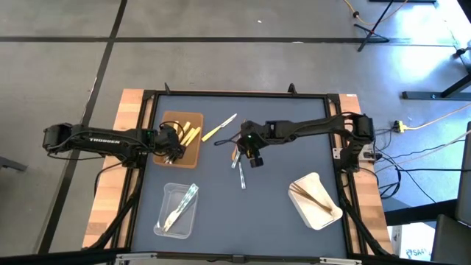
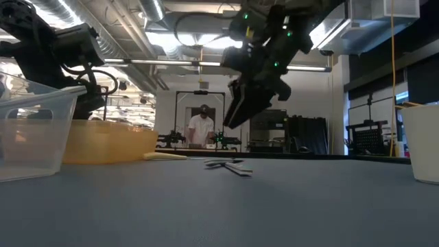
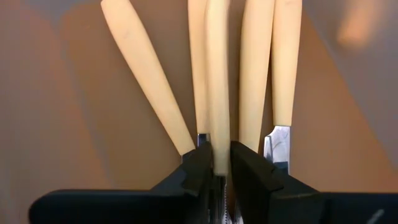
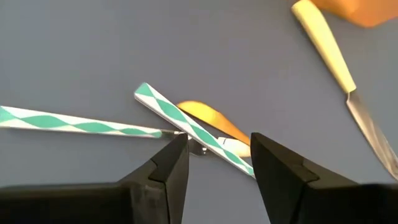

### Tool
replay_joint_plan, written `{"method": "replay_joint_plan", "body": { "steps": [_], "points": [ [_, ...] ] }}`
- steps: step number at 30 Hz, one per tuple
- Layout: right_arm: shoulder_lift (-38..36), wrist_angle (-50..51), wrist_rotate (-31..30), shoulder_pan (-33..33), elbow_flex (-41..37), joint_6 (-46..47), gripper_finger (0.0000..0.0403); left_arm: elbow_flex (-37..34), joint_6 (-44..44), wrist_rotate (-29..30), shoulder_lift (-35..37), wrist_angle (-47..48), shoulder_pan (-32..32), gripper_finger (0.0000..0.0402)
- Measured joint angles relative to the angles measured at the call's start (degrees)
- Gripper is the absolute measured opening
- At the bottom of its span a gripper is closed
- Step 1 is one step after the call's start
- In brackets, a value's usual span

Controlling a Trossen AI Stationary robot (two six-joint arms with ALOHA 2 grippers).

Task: Sort silverware by color (type)
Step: Put the yellow knife into the orange bin, then put the green knife into the transparent bin

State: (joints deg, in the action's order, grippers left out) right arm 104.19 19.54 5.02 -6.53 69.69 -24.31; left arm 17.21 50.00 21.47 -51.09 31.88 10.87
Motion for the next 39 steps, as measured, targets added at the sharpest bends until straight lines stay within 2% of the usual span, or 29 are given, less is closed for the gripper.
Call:
{"method": "replay_joint_plan", "body": {
  "steps": [7, 12, 17, 39],
  "points": [
    [2.38, -0.02, 1.07, -2.31, 0.0, -2.74, 0.016, 0.0, 0.0, 0.02, 0.0, 0.01, -0.02, 0.0104],
    [3.7, -1.07, 2.13, -3.51, -0.01, -4.7, 0.016, 0.0, 0.53, 0.22, 0.0, -0.02, -0.02, 0.0123],
    [4.63, -2.64, 3.63, -4.18, 0.08, -4.73, 0.016, 0.0, 0.63, 0.46, 0.0, -0.44, -0.01, 0.0125],
    [9.55, -3.03, 2.62, -5.28, 0.07, -8.99, 0.016, 0.0, 0.62, 0.52, 0.0, -1.7, -0.02, 0.0125]
  ]
}}
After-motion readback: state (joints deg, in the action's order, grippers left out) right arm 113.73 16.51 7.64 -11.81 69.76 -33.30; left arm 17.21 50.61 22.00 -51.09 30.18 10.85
